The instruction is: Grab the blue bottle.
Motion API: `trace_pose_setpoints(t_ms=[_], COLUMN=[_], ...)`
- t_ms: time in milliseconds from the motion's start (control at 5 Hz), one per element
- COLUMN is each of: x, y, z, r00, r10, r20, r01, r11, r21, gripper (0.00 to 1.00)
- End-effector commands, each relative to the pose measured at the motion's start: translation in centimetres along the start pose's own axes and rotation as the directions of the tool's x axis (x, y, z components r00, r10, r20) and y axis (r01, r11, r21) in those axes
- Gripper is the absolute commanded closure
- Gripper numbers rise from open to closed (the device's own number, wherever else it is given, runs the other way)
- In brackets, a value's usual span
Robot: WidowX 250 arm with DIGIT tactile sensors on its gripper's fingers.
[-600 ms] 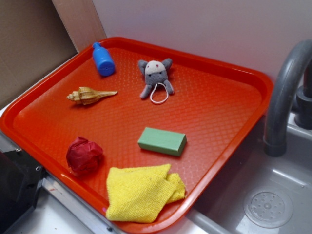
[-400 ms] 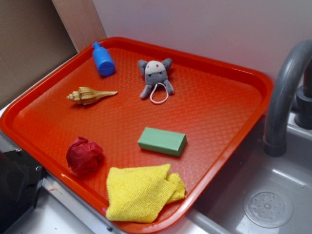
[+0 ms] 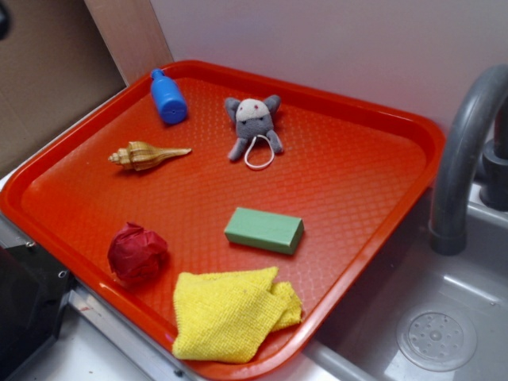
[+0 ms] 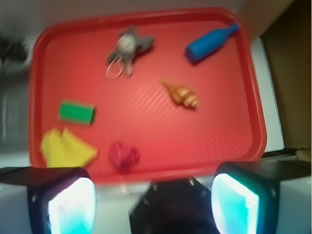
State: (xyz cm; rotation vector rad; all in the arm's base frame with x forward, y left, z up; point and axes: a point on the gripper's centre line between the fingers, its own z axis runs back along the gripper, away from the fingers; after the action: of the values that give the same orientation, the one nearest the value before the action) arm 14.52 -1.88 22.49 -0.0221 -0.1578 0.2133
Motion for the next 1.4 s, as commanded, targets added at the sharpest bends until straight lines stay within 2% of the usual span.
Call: trace_pose_setpoints(t_ms=[0, 200, 600, 1000, 1200], x=[3.3, 5.8, 11.9, 14.8, 15.4], y=[0.2, 1.9, 3.7, 5.7, 7.4], z=[-5.0, -7.5, -12.9, -15.4, -16.9], r00=[0.956, 0.85, 0.782, 0.756, 0.765], r10=[0.275, 0.473, 0.53, 0.551, 0.564], r20=[0.106, 0.234, 0.328, 0.354, 0.312], r01=[-0.283, -0.502, -0.587, -0.62, -0.623], r11=[0.957, 0.861, 0.803, 0.775, 0.77], r21=[0.066, 0.085, 0.1, 0.119, 0.136], gripper=[0.0, 0.0, 0.0, 0.0, 0.0])
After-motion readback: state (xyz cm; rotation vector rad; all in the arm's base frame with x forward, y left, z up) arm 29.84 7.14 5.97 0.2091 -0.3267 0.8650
